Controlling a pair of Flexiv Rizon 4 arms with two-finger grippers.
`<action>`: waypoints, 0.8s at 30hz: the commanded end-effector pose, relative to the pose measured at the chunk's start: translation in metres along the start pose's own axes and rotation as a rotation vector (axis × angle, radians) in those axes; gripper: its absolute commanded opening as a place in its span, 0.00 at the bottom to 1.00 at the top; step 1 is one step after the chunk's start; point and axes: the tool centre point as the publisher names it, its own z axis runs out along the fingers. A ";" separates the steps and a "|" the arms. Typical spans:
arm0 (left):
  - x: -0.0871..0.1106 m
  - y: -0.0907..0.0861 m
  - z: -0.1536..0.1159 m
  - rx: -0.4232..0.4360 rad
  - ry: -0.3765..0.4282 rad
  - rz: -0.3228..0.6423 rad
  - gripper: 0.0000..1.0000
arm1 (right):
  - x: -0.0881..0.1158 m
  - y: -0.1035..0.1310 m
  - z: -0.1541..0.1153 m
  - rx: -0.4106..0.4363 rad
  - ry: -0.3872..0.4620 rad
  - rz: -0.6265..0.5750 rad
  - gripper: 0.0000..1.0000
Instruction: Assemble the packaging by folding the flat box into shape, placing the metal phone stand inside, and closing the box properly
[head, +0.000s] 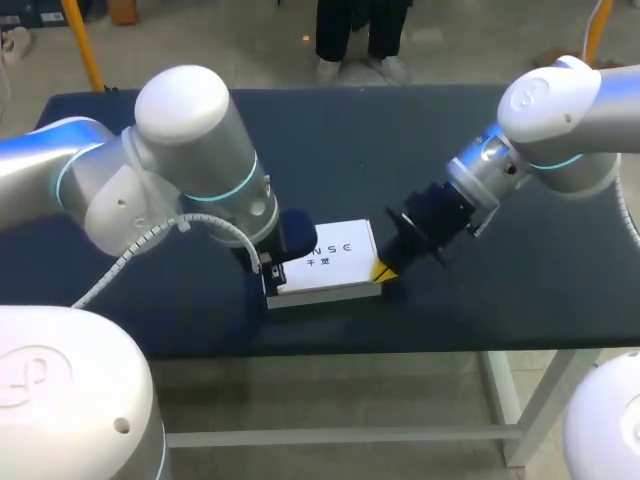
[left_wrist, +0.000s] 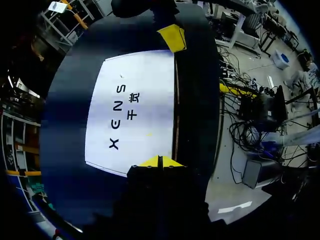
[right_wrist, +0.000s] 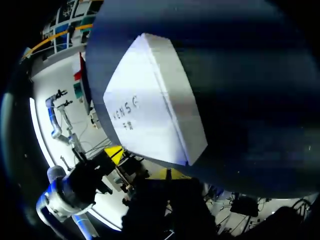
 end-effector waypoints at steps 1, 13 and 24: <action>-0.007 -0.001 0.016 0.000 0.026 -0.008 0.00 | -0.009 0.013 0.008 0.030 0.009 0.016 0.00; -0.002 -0.005 0.004 -0.004 0.008 -0.010 0.00 | -0.010 0.014 0.000 0.026 0.035 0.004 0.00; 0.005 -0.022 -0.019 -0.013 -0.030 0.000 0.21 | 0.010 -0.003 -0.027 0.027 0.076 -0.110 0.00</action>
